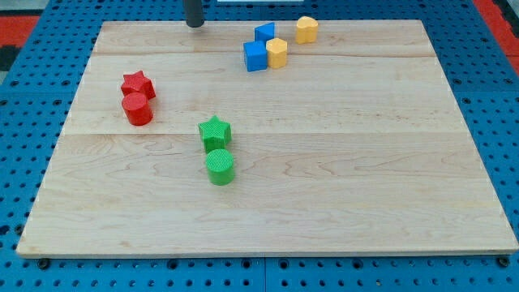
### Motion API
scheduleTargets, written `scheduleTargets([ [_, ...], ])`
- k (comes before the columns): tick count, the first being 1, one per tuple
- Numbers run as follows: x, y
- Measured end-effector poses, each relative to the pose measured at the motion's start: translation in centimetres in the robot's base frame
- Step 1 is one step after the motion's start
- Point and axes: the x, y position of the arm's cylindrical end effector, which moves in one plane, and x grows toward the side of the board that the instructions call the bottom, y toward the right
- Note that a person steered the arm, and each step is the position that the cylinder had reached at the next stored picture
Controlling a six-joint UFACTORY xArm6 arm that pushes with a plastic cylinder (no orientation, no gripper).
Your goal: Push the red blocks towards the green blocks
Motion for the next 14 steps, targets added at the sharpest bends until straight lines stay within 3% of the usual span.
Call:
scheduleTargets([
  [3, 1.6, -0.3],
  [4, 7.8, -0.5],
  [6, 15.5, -7.0],
  [7, 25.7, -2.0],
  [9, 19.1, -6.3],
  [10, 27.4, -0.3],
  [11, 26.5, 1.0],
  [12, 21.3, 2.4],
  [13, 22.2, 6.4],
  [14, 29.5, 10.3],
])
